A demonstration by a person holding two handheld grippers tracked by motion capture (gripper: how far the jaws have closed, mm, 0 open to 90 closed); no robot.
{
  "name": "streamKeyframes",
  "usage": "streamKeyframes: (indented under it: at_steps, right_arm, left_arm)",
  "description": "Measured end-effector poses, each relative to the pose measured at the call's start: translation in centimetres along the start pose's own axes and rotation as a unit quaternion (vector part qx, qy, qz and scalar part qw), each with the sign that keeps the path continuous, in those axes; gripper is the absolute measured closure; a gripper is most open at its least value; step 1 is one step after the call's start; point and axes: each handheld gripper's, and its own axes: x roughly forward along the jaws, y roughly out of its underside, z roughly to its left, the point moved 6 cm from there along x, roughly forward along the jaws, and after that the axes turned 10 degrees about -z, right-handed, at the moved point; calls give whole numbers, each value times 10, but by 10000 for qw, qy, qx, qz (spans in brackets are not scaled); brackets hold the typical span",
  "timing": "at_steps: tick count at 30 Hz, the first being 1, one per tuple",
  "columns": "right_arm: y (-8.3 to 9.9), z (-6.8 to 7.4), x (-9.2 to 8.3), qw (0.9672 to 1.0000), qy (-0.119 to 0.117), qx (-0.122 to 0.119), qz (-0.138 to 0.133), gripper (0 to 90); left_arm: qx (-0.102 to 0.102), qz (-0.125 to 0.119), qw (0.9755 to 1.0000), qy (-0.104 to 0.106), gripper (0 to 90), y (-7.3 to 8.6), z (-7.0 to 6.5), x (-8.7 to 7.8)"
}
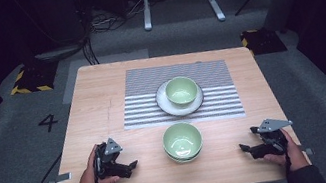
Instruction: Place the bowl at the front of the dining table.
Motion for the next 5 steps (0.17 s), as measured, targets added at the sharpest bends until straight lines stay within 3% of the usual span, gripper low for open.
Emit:
streamKeyframes:
  at_steps: [5]
  right_arm:
    - [0,0,0,10000,-3,0,-1,147]
  left_arm:
    - [2,1,10000,-1,3,0,0,0]
